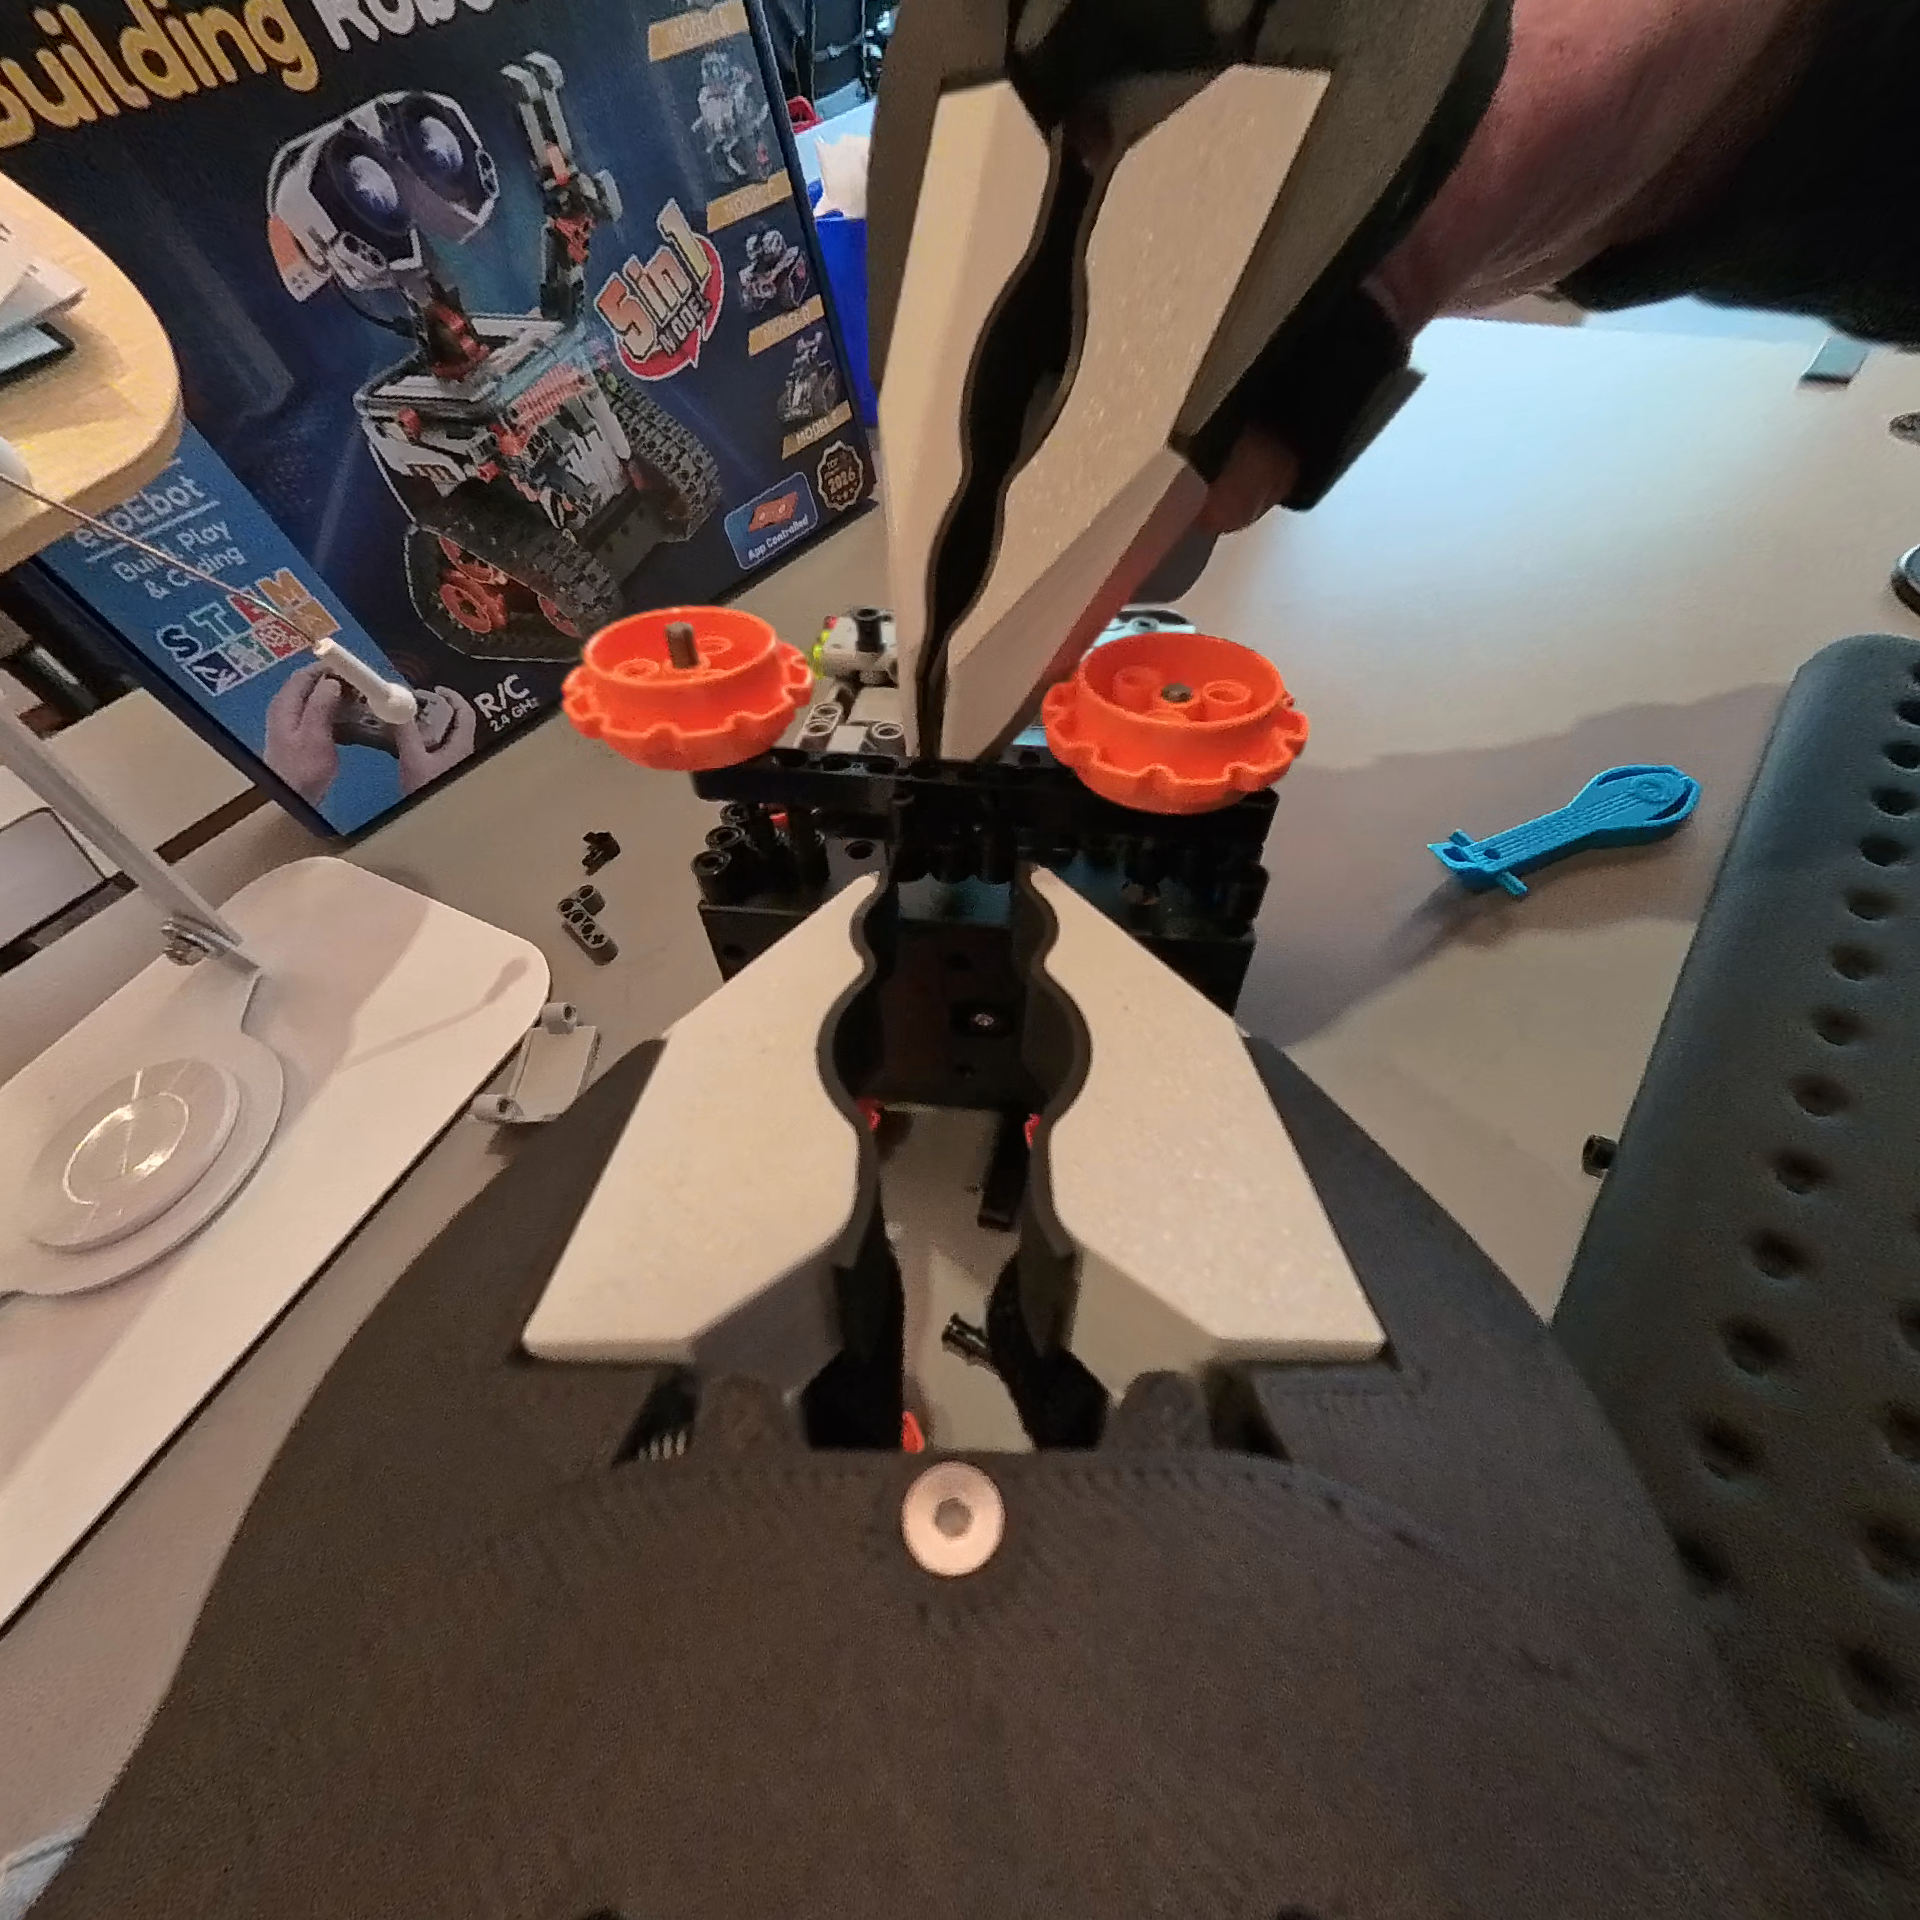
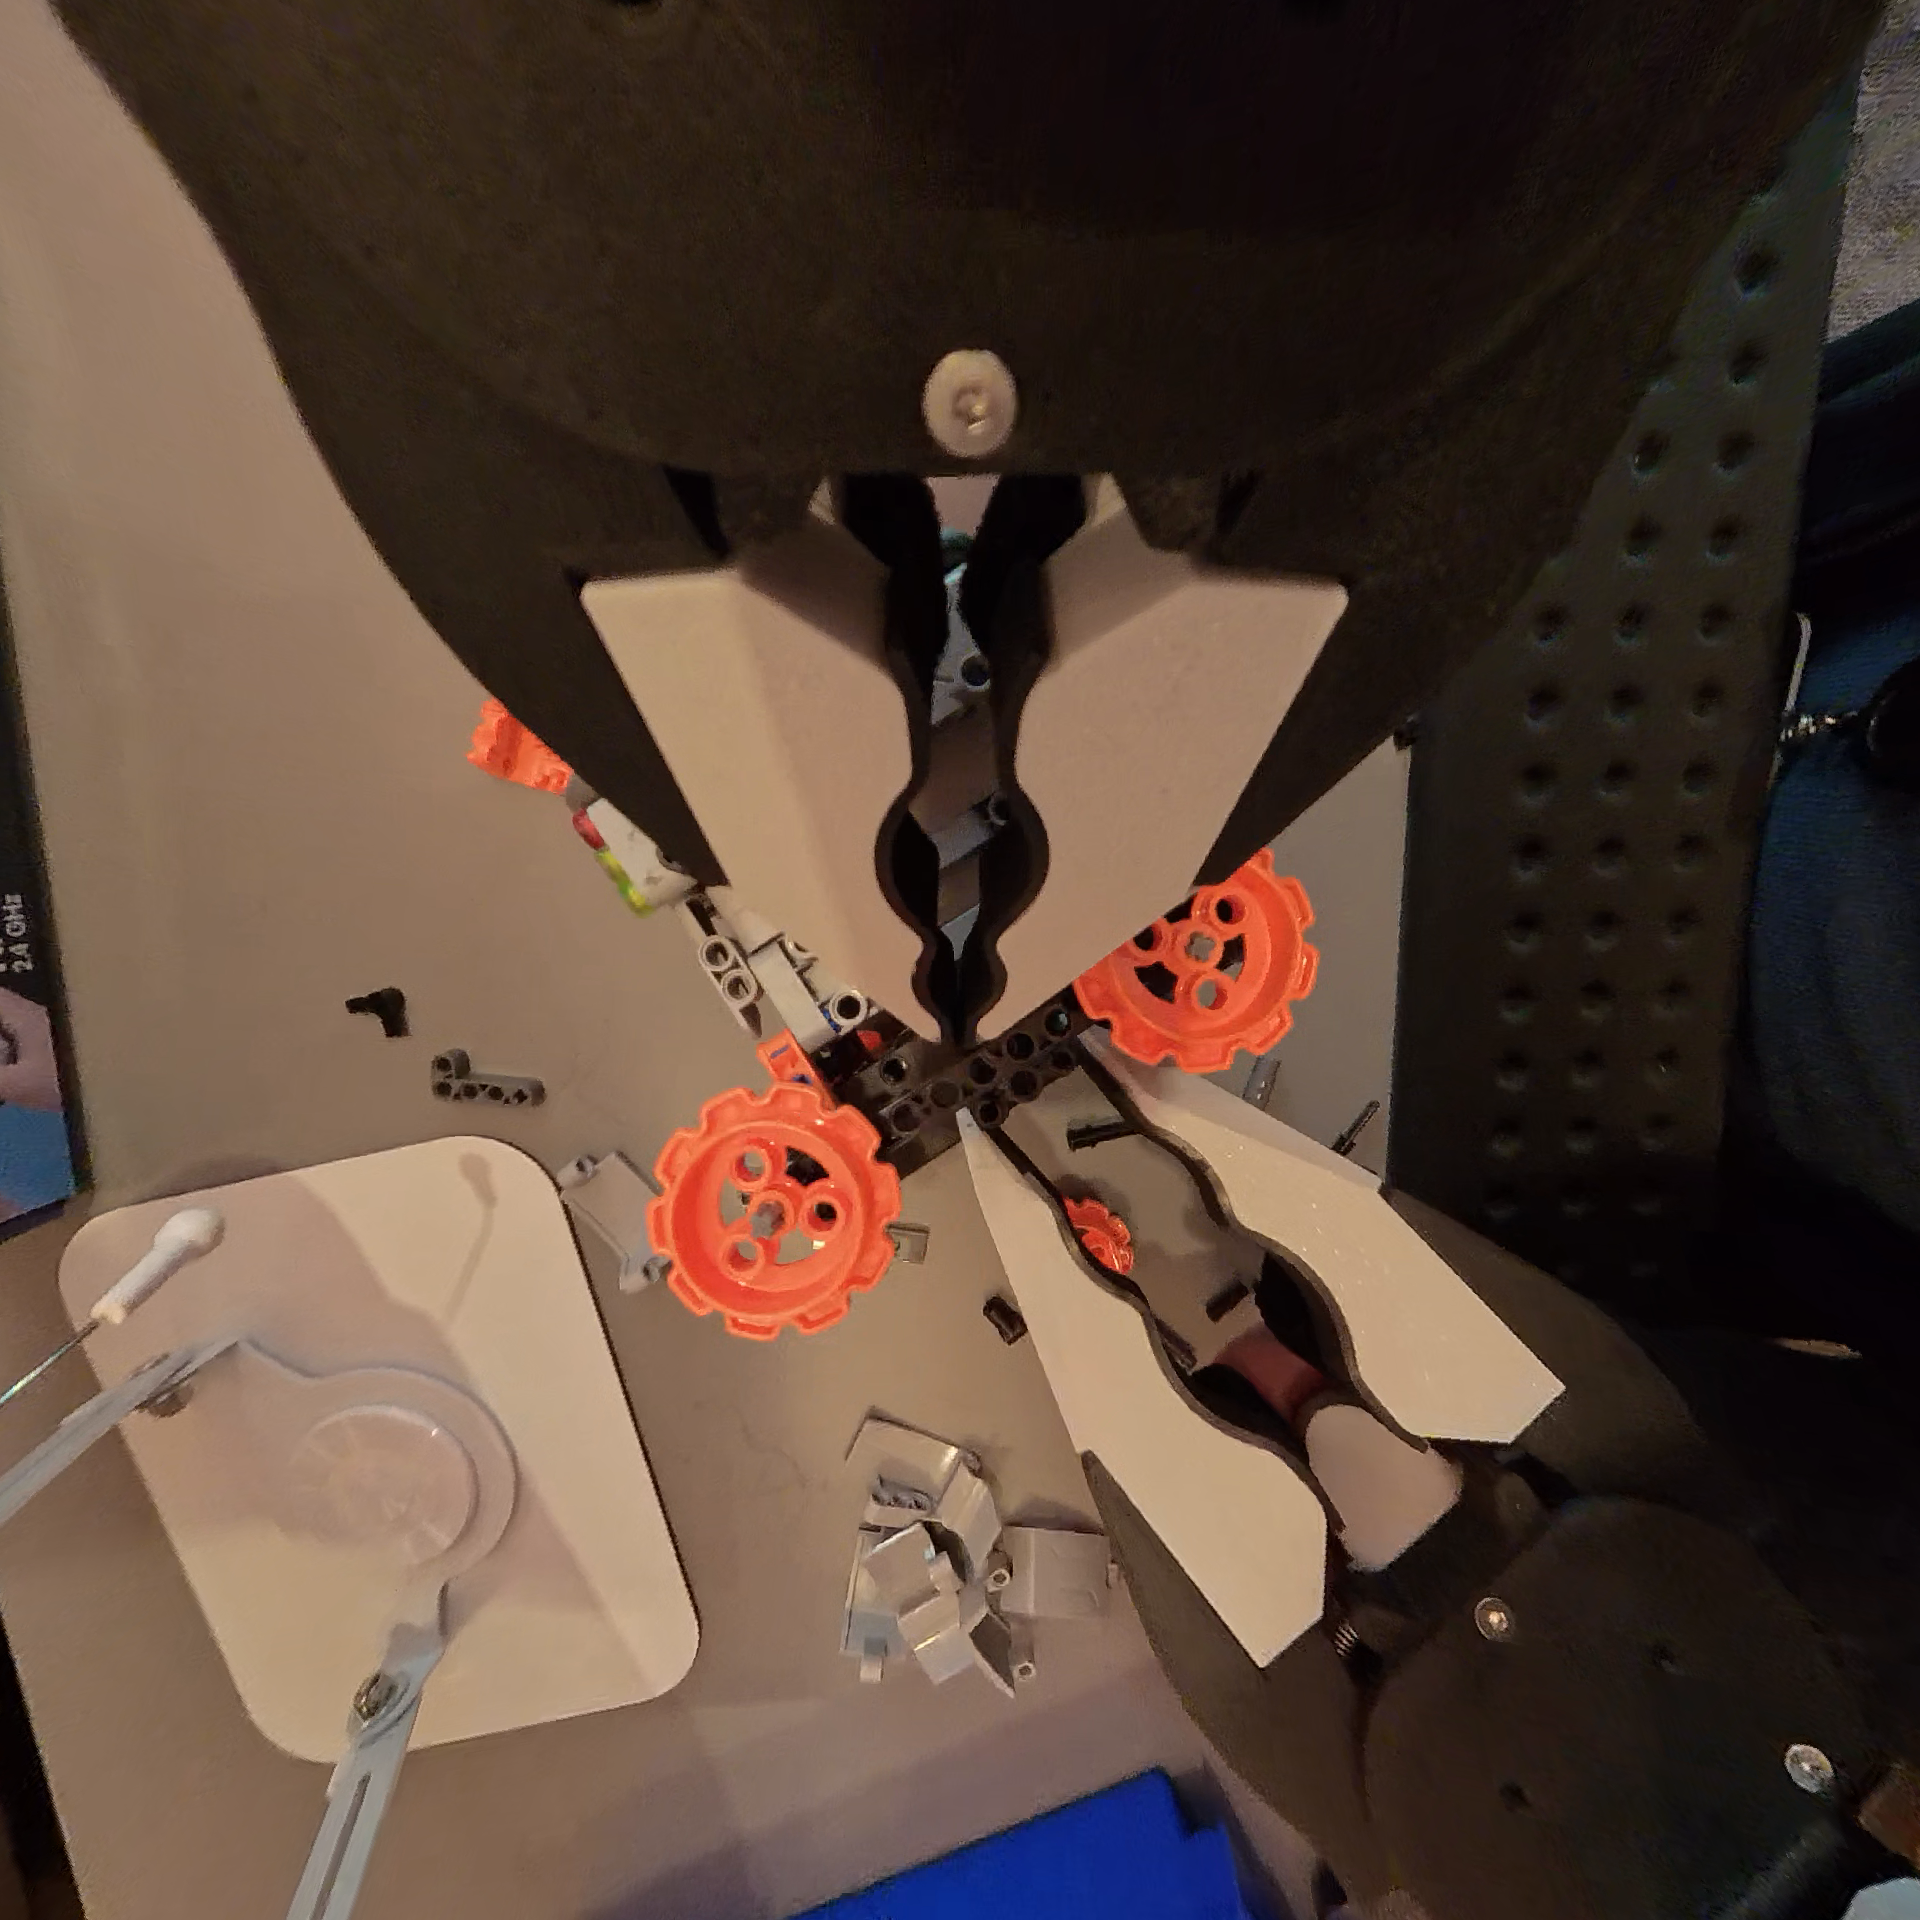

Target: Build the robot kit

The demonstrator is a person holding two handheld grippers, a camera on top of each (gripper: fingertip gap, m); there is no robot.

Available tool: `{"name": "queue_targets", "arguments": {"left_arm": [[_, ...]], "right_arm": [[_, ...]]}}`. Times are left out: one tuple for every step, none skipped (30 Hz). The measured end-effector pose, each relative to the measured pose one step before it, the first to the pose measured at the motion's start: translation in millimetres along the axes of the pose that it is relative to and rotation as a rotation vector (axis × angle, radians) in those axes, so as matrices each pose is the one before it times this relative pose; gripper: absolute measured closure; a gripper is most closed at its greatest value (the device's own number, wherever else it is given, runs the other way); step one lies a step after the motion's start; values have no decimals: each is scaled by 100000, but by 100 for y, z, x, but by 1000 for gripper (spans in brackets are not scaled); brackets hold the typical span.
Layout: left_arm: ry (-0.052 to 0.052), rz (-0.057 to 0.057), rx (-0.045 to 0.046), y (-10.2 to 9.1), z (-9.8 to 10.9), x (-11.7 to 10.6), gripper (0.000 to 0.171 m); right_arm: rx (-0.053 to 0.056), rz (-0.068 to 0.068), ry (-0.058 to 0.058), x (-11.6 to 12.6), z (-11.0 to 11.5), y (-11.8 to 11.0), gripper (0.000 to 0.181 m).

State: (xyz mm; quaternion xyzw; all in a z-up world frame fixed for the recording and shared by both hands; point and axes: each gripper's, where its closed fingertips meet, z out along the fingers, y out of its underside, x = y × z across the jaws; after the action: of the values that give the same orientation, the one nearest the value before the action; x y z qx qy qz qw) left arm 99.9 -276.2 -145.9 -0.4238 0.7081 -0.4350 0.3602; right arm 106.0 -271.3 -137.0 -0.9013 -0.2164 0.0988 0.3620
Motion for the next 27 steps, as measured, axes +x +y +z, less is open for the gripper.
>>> {"name": "queue_targets", "arguments": {"left_arm": [[328,-636,298,23,12,-30,151],[592,-204,34,11,24,6,151],[222,117,103,2,7,-16,151],[552,-40,268,8,12,7,151],[948,-875,437,-20,-10,0,151],[421,-751,441,-6,0,-71,150],[252,-407,259,-3,22,-50,150],[697,-259,413,-19,4,36,150],[754,-783,337,-1,-6,18,150],[543,-960,208,6,-14,-13,150],[368,-231,103,19,-12,6,150],[183,922,-173,19,-45,39,150],[-670,831,-384,-4,-42,-49,151],[-313,-116,-171,-2,-3,-24,151],[434,-477,-113,35,45,23,151],[203,-524,251,-26,-43,-19,154],[-179,369,809,-136,-172,-52,167],[-608,-336,-68,-55,-45,-127,167],[214,124,-400,26,51,38,167],[-1260,-15,-895,143,90,-177,167],[420,-640,-71,62,54,-5,166],[1107,-789,472,-60,12,88,167],[155,468,219,3,9,-1,166],[12,137,73,15,1,-34,166],[320,-138,342,-53,-10,12,165],[524,47,305,-89,27,90,161],[1081,948,-394,43,29,257,162]], "right_arm": [[396,1618,-1071,34,63,97,181],[1223,1347,-1205,12,19,6,181],[587,520,-426,9,11,9,181],[198,105,-172,-13,5,8,181],[268,3,-263,-9,13,8,181],[138,0,-46,34,60,26,181],[211,278,-275,9,47,17,181],[534,475,-788,-3,-1,4,181],[562,600,-810,1,13,39,181],[64,162,-266,8,53,62,181],[-89,-475,13,-17,24,4,181],[115,-381,-208,-33,-24,-37,181],[298,210,-236,4,-10,-33,181],[363,529,-267,44,-27,-30,181],[634,885,-31,63,-74,-93,181],[861,1393,424,128,-151,-127,181],[725,1792,113,114,-218,-83,181],[1124,2476,-704,16,-253,-102,181],[1607,2991,-1850,-174,-176,-163,181],[1427,2329,-1526,-211,-80,-148,181],[293,1081,9,-75,56,9,181],[-126,781,35,-40,63,48,181],[297,1073,-469,-14,-6,9,181],[342,1039,-106,110,-16,17,181],[-323,872,553,199,22,136,179],[-413,480,264,86,36,123,179],[-17,152,-219,-66,42,15,179]]}}
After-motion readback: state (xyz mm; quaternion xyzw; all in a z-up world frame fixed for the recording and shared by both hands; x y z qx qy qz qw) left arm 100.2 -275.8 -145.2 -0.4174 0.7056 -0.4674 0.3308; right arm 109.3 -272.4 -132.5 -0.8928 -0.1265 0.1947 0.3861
